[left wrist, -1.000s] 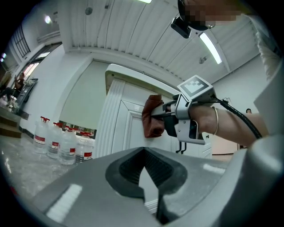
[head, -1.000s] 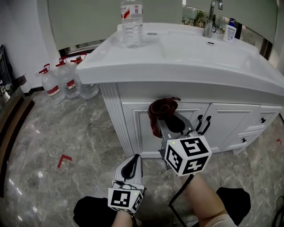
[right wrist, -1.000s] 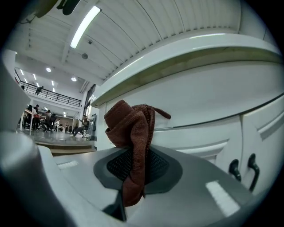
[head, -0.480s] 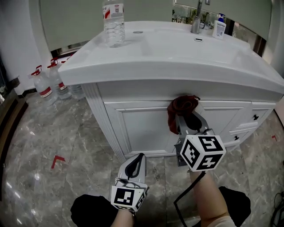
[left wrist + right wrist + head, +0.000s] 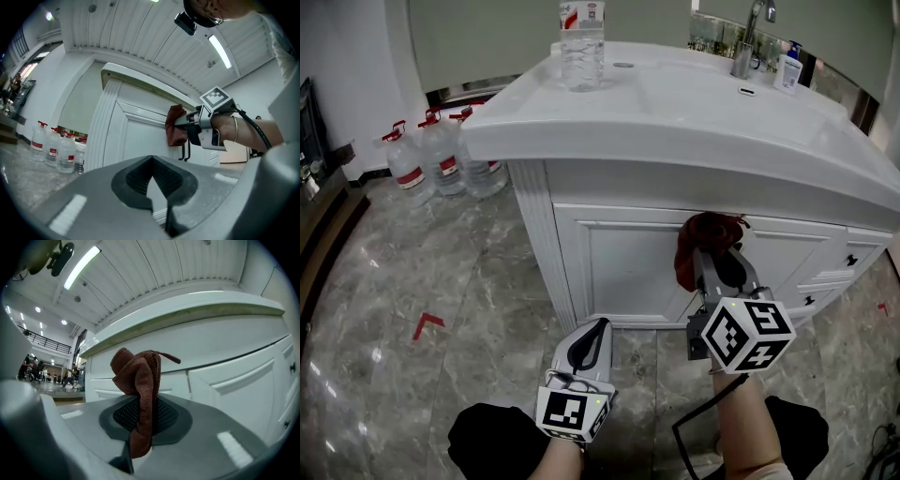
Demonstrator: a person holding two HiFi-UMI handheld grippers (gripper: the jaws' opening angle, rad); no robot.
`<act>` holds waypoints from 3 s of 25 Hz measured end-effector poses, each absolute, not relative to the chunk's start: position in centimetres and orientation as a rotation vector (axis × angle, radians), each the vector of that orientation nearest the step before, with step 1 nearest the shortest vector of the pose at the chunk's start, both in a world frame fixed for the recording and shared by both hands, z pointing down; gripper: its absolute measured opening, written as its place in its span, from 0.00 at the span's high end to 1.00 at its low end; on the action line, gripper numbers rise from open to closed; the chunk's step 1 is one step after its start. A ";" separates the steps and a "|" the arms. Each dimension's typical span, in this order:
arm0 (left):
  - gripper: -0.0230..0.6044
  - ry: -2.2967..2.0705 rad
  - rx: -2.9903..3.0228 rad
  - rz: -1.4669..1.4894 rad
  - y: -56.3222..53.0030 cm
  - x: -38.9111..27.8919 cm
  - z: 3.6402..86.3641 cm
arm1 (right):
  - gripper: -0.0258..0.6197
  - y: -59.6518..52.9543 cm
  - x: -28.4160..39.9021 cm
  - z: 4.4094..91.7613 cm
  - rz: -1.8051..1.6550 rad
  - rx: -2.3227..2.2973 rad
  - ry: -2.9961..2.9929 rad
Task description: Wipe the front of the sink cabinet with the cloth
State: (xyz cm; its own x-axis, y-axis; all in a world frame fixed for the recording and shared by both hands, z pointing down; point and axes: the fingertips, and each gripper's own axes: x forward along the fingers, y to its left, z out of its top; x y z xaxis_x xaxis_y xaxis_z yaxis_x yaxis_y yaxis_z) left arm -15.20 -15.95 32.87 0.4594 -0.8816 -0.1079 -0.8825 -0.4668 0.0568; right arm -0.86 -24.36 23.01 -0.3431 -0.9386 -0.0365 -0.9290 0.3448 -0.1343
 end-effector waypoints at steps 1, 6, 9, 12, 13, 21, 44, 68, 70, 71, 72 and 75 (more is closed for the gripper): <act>0.96 1.622 -2.665 0.194 -15.9 -15.7 32.8 | 0.84 -24.3 -2.1 23.3 -0.149 -1.701 2.507; 0.96 1.702 -2.620 0.129 -15.5 -19.2 34.0 | 0.84 -24.5 -9.8 26.5 -0.228 -1.548 2.655; 0.96 1.770 -2.596 0.131 -15.3 -21.7 34.5 | 0.84 -24.8 -14.6 28.4 -0.250 -1.465 2.752; 0.96 1.824 -2.568 0.164 -15.2 -24.1 34.2 | 0.84 -25.1 -18.7 29.6 -0.266 -1.397 2.815; 0.96 1.840 -2.553 0.166 -15.2 -24.7 34.0 | 0.84 -25.1 -19.7 29.8 -0.272 -1.380 2.826; 0.96 1.871 -2.519 0.169 -15.4 -26.5 34.4 | 0.83 -26.3 -20.8 31.4 -0.312 -1.419 2.805; 0.96 1.694 -2.679 0.148 -17.7 -16.6 35.3 | 0.83 -26.9 -4.0 33.0 -0.372 -1.773 2.576; 0.96 1.891 -2.577 -0.004 -17.5 -25.1 38.4 | 0.83 -24.8 -17.5 39.8 -0.436 -1.514 2.802; 0.96 1.904 -2.572 -0.046 -17.2 -25.9 39.0 | 0.83 -24.9 -19.4 40.5 -0.438 -1.478 2.833; 0.96 1.908 -2.579 -0.041 -17.1 -26.2 39.1 | 0.83 -25.0 -20.1 40.7 -0.438 -1.466 2.844; 0.96 1.910 -2.587 -0.030 -17.0 -26.4 39.1 | 0.83 -25.1 -20.7 40.9 -0.438 -1.457 2.850; 0.96 1.915 -2.590 -0.002 -16.7 -27.1 38.6 | 0.83 -25.6 -21.8 41.3 -0.445 -1.455 2.851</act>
State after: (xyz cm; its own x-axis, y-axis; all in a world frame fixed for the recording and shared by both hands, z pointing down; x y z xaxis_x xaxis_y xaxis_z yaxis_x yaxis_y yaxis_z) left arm -27.09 -16.67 38.59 0.2941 -0.9546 0.0481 -0.9547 -0.2910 0.0628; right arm -21.82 -25.64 41.26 -0.5913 -0.7805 0.2032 -0.8052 0.5575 -0.2020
